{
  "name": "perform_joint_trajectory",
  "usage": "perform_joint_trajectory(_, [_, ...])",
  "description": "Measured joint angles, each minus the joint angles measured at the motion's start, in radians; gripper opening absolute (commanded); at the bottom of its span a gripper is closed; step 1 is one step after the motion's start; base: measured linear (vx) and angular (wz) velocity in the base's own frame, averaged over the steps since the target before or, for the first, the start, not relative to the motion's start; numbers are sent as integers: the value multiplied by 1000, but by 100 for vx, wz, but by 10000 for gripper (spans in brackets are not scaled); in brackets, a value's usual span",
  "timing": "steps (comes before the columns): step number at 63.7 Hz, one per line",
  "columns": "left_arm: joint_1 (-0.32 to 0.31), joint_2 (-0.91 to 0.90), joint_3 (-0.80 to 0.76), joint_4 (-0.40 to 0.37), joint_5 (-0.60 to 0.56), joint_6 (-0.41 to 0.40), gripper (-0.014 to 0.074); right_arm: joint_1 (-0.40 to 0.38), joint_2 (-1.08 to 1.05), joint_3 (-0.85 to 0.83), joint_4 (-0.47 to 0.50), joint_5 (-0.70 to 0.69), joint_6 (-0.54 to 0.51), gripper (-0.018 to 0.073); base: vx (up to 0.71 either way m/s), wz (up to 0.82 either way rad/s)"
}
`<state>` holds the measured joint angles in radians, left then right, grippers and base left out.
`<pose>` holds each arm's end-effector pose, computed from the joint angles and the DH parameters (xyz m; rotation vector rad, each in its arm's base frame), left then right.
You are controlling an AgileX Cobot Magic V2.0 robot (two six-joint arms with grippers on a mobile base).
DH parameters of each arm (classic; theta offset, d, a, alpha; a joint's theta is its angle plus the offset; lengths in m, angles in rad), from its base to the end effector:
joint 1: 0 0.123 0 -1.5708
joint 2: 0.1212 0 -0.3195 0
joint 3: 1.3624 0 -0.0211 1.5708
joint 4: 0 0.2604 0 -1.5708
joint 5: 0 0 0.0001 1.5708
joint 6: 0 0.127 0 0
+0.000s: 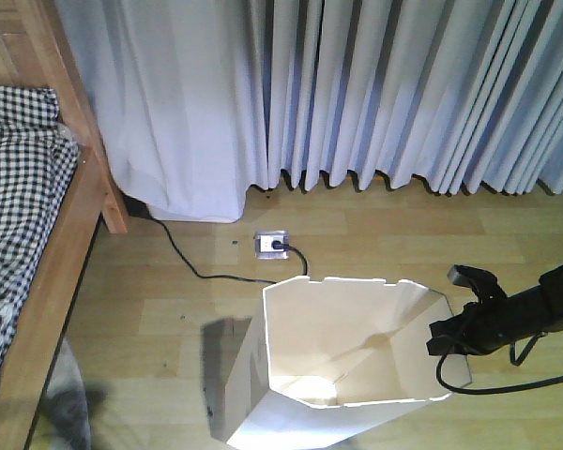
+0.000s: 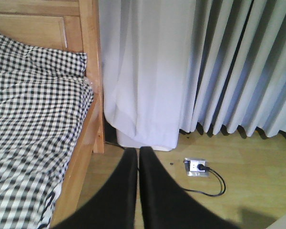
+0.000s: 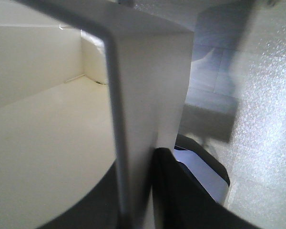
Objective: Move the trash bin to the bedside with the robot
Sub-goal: 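Carry the bin with the right gripper to the floor beside the bed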
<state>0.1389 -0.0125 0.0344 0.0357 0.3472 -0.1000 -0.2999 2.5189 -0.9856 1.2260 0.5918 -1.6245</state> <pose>0.0620 0.0102 0.1603 -0.1983 1.8423 0.0617 0.3281 -0.0316 -0.0867 -0.1953 2.9071 0.8206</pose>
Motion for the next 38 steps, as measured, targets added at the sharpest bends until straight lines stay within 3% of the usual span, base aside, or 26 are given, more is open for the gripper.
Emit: perform_joint_trajectory(38, [0, 0, 0, 0, 0, 0, -6, 0, 0, 0, 1, 0, 0, -5, 15, -3])
